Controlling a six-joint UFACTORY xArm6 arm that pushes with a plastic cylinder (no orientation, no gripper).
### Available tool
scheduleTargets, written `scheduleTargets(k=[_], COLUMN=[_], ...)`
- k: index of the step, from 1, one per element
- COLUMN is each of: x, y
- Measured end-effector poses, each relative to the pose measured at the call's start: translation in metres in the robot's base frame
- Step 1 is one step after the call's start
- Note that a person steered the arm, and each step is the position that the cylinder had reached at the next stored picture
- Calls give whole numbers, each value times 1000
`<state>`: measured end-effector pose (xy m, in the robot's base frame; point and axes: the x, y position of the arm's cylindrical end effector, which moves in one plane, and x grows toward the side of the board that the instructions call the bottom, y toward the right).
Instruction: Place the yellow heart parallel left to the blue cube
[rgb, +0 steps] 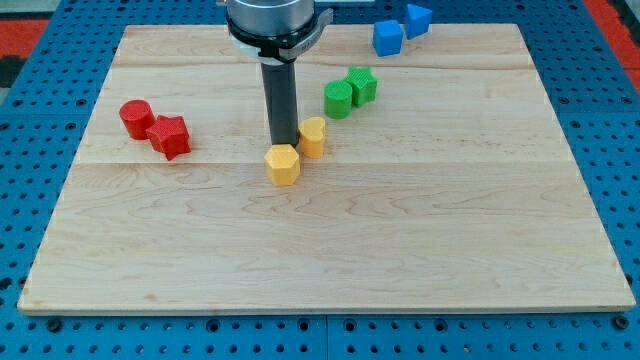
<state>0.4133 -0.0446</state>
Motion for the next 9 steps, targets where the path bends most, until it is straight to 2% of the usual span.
scheduleTargets(k=[6,8,9], x=[-3,-62,-78], y=[-5,7,10])
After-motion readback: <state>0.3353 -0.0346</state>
